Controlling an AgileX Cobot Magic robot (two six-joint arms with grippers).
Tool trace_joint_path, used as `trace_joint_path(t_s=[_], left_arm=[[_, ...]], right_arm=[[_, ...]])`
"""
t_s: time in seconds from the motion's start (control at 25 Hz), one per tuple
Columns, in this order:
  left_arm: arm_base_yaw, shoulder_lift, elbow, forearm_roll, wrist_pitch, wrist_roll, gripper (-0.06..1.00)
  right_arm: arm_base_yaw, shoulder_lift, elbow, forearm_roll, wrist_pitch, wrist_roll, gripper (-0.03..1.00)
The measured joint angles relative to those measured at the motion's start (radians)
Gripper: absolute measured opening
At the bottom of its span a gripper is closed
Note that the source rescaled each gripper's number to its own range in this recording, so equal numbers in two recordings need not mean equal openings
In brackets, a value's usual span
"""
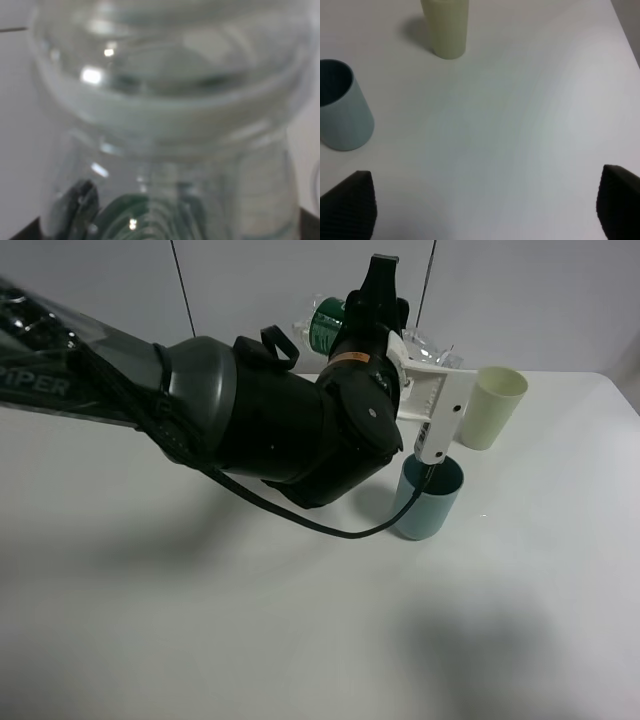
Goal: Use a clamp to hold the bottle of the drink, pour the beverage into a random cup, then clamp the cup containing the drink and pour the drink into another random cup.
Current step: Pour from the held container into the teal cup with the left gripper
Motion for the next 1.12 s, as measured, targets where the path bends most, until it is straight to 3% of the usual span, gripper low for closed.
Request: trace_joint_path(t_s=[0.24, 1.12], left_arm=[[0.0, 0.0, 0.0, 0.033, -0.028, 0.003, 0.02], [0.0, 0.0, 0.0, 0.02, -0.113, 0.003, 0.02]], right_arm=[[0.0, 0.0, 0.0, 0.0, 0.0, 0.0, 0.6], [0.0, 0.0, 0.0, 0.0, 0.0, 0.0, 0.6]])
